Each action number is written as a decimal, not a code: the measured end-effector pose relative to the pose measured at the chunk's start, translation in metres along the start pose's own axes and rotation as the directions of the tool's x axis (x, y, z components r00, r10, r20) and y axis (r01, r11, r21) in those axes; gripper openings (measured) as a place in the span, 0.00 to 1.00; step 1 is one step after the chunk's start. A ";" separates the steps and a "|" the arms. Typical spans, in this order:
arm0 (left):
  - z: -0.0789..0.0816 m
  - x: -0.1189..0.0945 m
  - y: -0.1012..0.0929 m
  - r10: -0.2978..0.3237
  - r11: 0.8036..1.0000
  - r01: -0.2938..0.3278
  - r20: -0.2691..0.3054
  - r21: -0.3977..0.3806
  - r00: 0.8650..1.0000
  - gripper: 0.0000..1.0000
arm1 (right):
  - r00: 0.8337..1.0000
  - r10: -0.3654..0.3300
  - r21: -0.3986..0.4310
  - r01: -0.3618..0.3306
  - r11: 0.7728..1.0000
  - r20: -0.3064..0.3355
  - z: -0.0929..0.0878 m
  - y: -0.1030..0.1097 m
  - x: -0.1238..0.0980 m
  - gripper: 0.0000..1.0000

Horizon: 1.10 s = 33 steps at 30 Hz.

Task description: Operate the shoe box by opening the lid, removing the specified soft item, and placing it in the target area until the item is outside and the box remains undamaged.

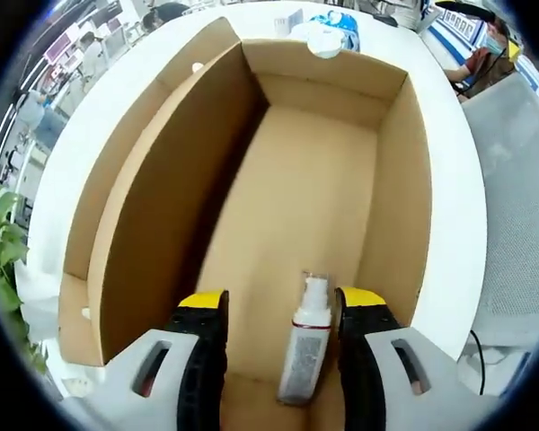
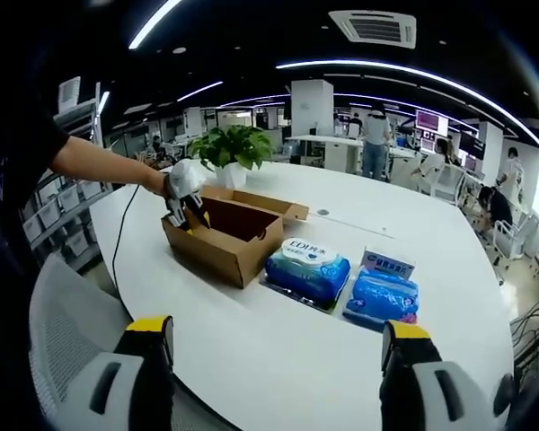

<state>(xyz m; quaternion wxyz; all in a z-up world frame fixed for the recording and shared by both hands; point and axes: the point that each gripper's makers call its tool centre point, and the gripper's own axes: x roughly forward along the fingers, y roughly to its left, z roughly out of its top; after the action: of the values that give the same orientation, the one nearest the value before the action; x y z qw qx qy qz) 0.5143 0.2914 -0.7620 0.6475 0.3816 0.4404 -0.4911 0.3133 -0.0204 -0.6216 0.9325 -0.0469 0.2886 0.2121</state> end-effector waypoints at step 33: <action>-0.029 -0.008 0.006 0.021 0.998 -0.022 -0.024 -0.065 0.999 0.43 | 1.000 0.012 -0.011 -0.012 1.000 -0.008 0.000 0.003 0.005 0.94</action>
<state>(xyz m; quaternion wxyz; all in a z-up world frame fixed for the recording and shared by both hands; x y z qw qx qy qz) 0.5134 0.3218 -0.7633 0.6596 0.3708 0.4595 -0.4650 0.3160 -0.0158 -0.6245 0.9298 -0.0511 0.2914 0.2190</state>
